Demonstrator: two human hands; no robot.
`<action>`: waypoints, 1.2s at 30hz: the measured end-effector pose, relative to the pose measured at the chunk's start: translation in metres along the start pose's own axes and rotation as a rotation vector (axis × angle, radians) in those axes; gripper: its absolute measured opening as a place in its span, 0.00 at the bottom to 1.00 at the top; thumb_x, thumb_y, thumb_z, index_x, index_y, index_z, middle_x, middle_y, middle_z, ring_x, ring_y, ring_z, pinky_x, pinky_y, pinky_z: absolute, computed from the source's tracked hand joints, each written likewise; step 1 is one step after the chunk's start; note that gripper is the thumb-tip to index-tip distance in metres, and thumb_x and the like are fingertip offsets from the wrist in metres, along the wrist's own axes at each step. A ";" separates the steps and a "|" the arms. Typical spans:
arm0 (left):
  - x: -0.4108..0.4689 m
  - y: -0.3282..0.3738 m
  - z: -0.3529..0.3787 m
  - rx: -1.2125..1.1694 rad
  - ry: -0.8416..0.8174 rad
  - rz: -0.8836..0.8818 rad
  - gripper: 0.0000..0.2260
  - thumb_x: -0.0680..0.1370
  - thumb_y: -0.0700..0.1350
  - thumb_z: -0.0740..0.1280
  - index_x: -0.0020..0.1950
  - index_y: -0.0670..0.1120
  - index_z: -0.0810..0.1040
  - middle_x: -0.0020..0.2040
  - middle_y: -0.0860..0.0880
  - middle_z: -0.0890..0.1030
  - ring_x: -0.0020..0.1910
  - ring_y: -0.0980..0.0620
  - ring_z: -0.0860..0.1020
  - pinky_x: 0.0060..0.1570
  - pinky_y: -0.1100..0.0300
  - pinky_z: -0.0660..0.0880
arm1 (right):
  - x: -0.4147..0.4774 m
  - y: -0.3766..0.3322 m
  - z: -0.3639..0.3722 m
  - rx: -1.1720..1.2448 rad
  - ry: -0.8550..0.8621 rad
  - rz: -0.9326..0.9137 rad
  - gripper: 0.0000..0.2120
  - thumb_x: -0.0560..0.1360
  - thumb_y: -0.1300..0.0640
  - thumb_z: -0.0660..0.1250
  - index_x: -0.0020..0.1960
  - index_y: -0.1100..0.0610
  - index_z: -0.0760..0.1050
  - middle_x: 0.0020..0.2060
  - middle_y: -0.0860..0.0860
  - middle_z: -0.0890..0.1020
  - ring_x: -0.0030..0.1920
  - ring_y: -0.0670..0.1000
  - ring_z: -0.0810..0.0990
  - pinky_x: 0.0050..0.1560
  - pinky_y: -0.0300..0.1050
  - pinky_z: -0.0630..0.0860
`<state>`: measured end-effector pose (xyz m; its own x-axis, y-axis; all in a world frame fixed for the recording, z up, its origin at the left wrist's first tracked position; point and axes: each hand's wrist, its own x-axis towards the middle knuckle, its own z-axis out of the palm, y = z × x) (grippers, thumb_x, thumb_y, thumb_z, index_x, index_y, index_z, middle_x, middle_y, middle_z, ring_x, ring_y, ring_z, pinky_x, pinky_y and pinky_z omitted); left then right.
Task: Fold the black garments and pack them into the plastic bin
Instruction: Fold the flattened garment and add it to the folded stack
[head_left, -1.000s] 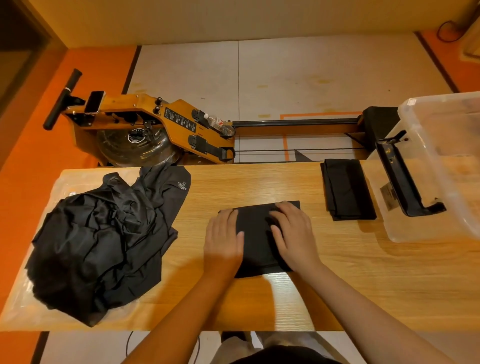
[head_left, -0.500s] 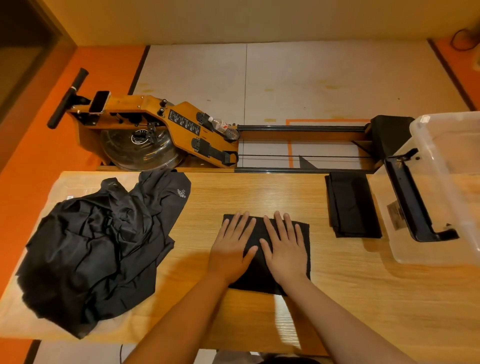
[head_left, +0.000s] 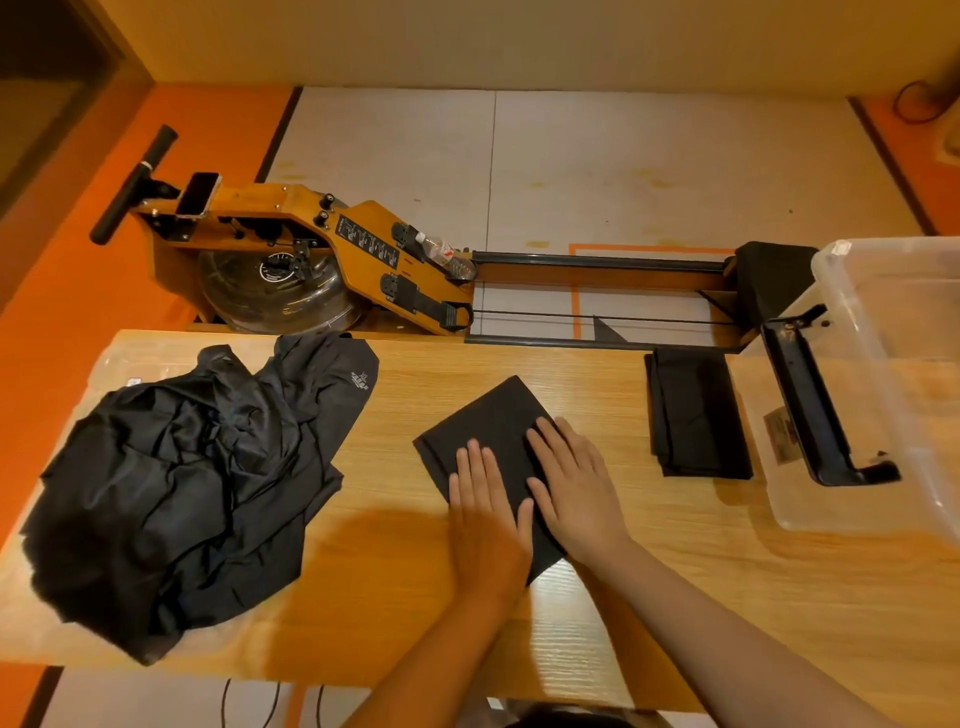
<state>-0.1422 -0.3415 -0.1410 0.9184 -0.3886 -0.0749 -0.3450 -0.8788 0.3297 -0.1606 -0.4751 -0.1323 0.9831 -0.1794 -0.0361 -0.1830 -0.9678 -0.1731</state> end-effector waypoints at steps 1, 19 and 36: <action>-0.003 -0.001 0.001 0.015 -0.021 -0.017 0.32 0.79 0.57 0.51 0.77 0.38 0.57 0.77 0.39 0.58 0.76 0.42 0.57 0.73 0.48 0.52 | 0.008 0.002 0.005 -0.034 -0.032 -0.025 0.26 0.79 0.46 0.50 0.75 0.54 0.62 0.74 0.52 0.65 0.76 0.52 0.54 0.74 0.49 0.49; -0.039 -0.068 -0.011 0.119 -0.200 0.500 0.31 0.79 0.59 0.58 0.78 0.45 0.58 0.77 0.48 0.57 0.77 0.50 0.56 0.73 0.50 0.62 | -0.089 -0.023 0.024 0.050 -0.119 -0.136 0.33 0.80 0.39 0.50 0.77 0.58 0.54 0.76 0.55 0.58 0.77 0.51 0.50 0.74 0.48 0.48; -0.120 -0.118 -0.035 0.329 -0.378 0.693 0.44 0.72 0.29 0.65 0.77 0.48 0.40 0.78 0.46 0.42 0.75 0.47 0.33 0.71 0.52 0.35 | -0.176 -0.053 0.042 0.115 -0.085 -0.200 0.53 0.63 0.65 0.76 0.78 0.56 0.48 0.75 0.55 0.61 0.76 0.52 0.54 0.74 0.47 0.49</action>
<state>-0.2053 -0.1812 -0.1384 0.3734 -0.8826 -0.2856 -0.8971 -0.4220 0.1309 -0.3239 -0.3852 -0.1580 0.9968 0.0343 -0.0716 0.0117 -0.9553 -0.2955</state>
